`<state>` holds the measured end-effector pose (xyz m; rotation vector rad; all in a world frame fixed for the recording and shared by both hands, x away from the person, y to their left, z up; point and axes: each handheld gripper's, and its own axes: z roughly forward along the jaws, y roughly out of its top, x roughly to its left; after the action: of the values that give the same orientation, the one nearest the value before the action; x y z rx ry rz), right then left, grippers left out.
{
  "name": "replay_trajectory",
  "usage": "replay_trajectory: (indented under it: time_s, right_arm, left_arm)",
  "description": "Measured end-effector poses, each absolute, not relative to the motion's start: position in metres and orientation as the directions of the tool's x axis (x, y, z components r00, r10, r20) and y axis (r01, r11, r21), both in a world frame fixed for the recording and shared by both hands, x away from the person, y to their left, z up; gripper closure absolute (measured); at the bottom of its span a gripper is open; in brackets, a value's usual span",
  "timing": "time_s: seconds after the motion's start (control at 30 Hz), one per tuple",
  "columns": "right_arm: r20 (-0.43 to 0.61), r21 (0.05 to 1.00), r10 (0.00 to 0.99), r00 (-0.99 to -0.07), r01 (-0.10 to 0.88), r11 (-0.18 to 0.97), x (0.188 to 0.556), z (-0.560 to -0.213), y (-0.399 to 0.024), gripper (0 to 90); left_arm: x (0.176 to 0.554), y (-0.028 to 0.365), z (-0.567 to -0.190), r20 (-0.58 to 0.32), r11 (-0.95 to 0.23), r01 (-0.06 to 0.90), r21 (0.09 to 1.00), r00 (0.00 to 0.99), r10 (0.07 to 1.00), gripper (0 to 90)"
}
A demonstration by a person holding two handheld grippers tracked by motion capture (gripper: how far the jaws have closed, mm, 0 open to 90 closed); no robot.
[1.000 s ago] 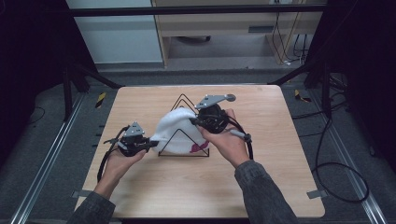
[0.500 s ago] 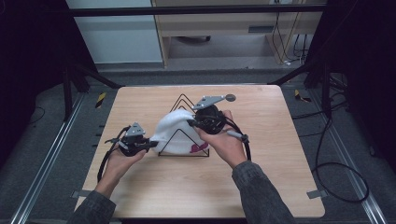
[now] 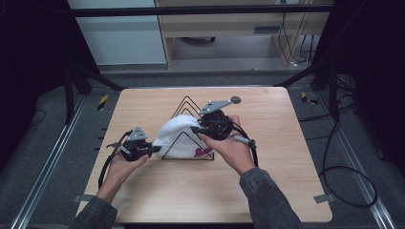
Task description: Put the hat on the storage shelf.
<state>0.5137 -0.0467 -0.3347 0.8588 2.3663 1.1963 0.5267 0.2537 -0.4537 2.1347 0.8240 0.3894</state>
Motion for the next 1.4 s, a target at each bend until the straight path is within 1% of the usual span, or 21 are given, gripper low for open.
replay_trajectory:
  time_s: [0.1,0.2,0.23,0.33,0.37,0.4,0.43,0.53,0.63,0.73,0.83,0.93,1.17,1.4]
  right_arm:
    - [-0.035,0.814,0.657,-0.753,0.36,0.455,0.512,-0.336,-0.048,57.7]
    - [-0.027,0.819,0.662,-0.749,0.363,0.444,0.509,-0.338,-0.052,52.6]
    - [-0.027,0.819,0.662,-0.749,0.363,0.444,0.509,-0.338,-0.052,52.6]
    - [-0.027,0.822,0.668,-0.744,0.364,0.438,0.505,-0.34,-0.055,47.9]
    - [-0.032,0.822,0.672,-0.74,0.363,0.439,0.502,-0.34,-0.058,45.0]
    - [-0.031,0.823,0.673,-0.739,0.364,0.437,0.501,-0.34,-0.058,43.6]
    - [-0.031,0.823,0.673,-0.739,0.364,0.437,0.501,-0.34,-0.058,43.6]
    - [-0.03,0.828,0.68,-0.733,0.363,0.428,0.496,-0.34,-0.062,38.2]
    - [-0.037,0.829,0.684,-0.729,0.359,0.428,0.492,-0.341,-0.066,31.4]
    - [-0.044,0.834,0.692,-0.72,0.355,0.422,0.489,-0.34,-0.07,24.5]
    - [-0.045,0.844,0.712,-0.701,0.355,0.403,0.485,-0.337,-0.077,17.2]
    - [-0.059,0.85,0.729,-0.682,0.348,0.395,0.48,-0.334,-0.089,11.0]
    - [-0.063,0.855,0.742,-0.667,0.348,0.385,0.475,-0.337,-0.104,7.4]
    - [-0.063,0.861,0.743,-0.666,0.341,0.378,0.462,-0.34,-0.124,6.5]
  left_arm:
    - [0.525,0.255,-0.452,-0.001,-0.468,0.43,0.772,0.737,0.676,74.1]
    - [0.522,0.259,-0.448,-0.003,-0.455,0.428,0.781,0.731,0.682,69.7]
    - [0.522,0.259,-0.448,-0.003,-0.455,0.428,0.781,0.731,0.682,68.5]
    - [0.515,0.264,-0.443,0.002,-0.433,0.411,0.802,0.724,0.69,66.7]
    - [0.512,0.266,-0.441,0.008,-0.434,0.408,0.803,0.721,0.693,62.6]
    - [0.512,0.266,-0.441,0.008,-0.434,0.408,0.803,0.721,0.693,60.5]
    - [0.51,0.267,-0.44,0.017,-0.435,0.405,0.804,0.716,0.698,60.5]
    - [0.505,0.271,-0.439,0.031,-0.428,0.406,0.807,0.696,0.718,49.8]
    - [0.503,0.274,-0.44,0.042,-0.427,0.412,0.805,0.677,0.735,33.6]
    - [0.501,0.275,-0.442,0.052,-0.422,0.419,0.804,0.657,0.752,19.8]
    - [0.499,0.276,-0.443,0.046,-0.422,0.428,0.799,0.656,0.753,8.9]
    - [0.495,0.279,-0.442,0.034,-0.4,0.429,0.81,0.646,0.762,6.7]
    - [0.492,0.289,-0.448,0.008,-0.374,0.454,0.809,0.628,0.779,6.0]
    - [0.488,0.294,-0.454,0.052,-0.401,0.46,0.792,0.604,0.795,6.0]
